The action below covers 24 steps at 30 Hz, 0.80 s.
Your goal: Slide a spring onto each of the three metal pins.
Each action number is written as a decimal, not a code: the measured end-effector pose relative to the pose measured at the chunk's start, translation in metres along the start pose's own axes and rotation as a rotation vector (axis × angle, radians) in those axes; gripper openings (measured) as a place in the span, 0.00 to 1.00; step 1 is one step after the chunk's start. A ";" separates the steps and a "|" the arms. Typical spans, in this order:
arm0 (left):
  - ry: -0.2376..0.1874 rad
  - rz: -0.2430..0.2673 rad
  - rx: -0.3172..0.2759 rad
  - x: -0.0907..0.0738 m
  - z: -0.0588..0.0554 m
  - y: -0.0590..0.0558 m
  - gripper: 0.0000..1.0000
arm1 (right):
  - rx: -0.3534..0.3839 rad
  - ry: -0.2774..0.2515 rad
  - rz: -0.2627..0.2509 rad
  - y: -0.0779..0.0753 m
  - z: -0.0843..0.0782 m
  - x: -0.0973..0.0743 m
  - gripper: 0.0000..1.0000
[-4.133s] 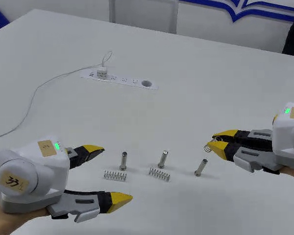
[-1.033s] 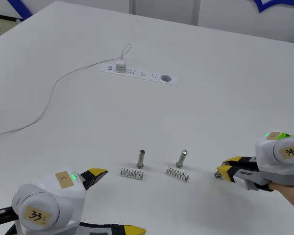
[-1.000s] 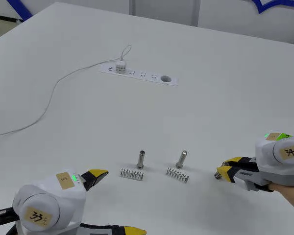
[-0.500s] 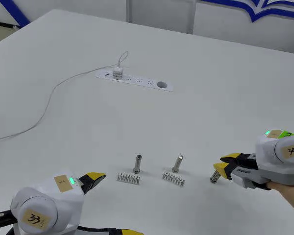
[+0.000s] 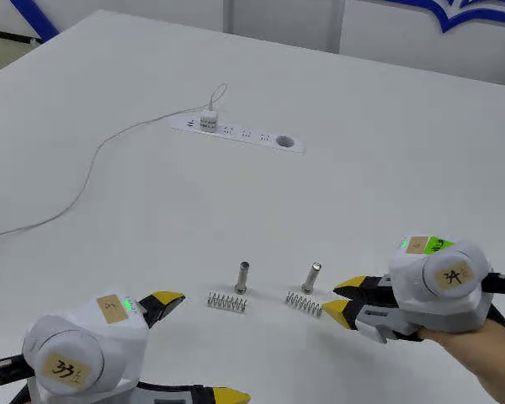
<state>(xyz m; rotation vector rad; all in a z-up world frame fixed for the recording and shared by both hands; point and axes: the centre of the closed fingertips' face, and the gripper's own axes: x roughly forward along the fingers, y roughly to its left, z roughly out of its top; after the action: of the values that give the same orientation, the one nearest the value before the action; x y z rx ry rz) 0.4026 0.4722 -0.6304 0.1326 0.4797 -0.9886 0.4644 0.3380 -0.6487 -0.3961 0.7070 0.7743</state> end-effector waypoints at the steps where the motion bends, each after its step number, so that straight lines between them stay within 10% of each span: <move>1: -0.002 0.002 -0.004 0.000 0.000 0.000 0.87 | 0.007 0.003 -0.003 -0.001 -0.001 0.002 0.16; 24: 0.029 -0.004 -0.023 0.001 -0.007 -0.001 0.86 | -0.001 0.070 0.103 0.011 -0.016 0.029 0.14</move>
<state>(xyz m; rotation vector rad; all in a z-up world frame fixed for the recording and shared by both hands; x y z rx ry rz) 0.3998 0.4733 -0.6368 0.1255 0.5182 -0.9857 0.4645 0.3509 -0.6813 -0.3915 0.7974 0.8607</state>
